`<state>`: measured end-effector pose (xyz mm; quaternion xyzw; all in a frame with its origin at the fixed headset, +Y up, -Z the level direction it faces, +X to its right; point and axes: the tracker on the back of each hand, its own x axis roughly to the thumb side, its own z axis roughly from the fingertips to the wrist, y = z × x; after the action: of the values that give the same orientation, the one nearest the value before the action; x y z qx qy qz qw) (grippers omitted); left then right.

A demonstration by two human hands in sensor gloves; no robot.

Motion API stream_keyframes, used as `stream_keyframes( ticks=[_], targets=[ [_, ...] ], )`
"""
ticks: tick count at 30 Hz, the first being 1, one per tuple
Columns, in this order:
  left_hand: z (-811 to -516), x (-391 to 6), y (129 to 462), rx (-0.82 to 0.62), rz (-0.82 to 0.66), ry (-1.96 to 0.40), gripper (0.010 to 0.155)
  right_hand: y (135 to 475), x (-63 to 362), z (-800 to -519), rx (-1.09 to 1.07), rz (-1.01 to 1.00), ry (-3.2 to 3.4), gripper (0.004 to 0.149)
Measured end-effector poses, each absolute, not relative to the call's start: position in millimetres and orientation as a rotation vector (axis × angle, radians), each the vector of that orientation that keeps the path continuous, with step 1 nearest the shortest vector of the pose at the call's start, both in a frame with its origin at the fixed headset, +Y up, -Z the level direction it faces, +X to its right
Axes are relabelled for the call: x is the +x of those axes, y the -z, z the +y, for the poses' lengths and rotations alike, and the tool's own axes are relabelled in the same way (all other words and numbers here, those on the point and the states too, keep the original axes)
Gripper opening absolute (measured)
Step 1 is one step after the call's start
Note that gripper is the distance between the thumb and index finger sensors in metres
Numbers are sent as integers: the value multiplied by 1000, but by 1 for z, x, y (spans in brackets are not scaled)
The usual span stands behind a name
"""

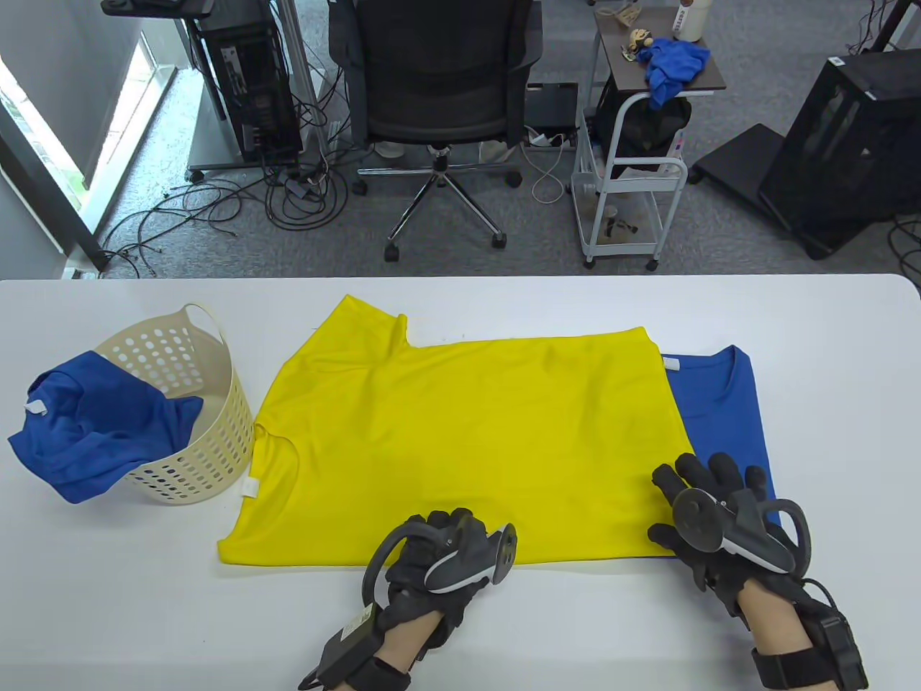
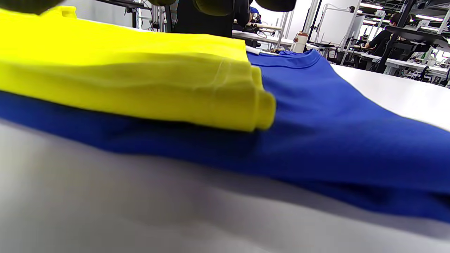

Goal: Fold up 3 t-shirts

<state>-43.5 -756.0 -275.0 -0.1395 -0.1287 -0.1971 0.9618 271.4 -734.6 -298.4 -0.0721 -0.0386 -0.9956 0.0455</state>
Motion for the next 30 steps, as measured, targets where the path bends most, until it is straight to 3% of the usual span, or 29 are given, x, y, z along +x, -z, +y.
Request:
stream_keyframes(
  ticks=[8,12,16,18,21,25,30],
  targets=[
    [-756,-39,280,-132,-257,396,43,309,277,-726,-183,-86,3124,75],
    [-749,-40,283,-101,-261,376,41,335,265,-702,-129,-129,3164,74],
    [-710,-44,295,56,-199,300,40,343,224,-674,-314,-86,3326,66],
    [-688,-42,304,85,-173,297,40,342,201,-674,-459,-184,3430,64],
    [-653,-32,317,144,-132,277,40,337,171,-687,-598,-293,3491,75],
    [-611,-13,327,186,-110,196,40,331,161,-699,-627,-298,3469,82],
    [-577,20,332,186,-138,105,41,322,171,-689,-695,-145,3660,83]
  ],
)
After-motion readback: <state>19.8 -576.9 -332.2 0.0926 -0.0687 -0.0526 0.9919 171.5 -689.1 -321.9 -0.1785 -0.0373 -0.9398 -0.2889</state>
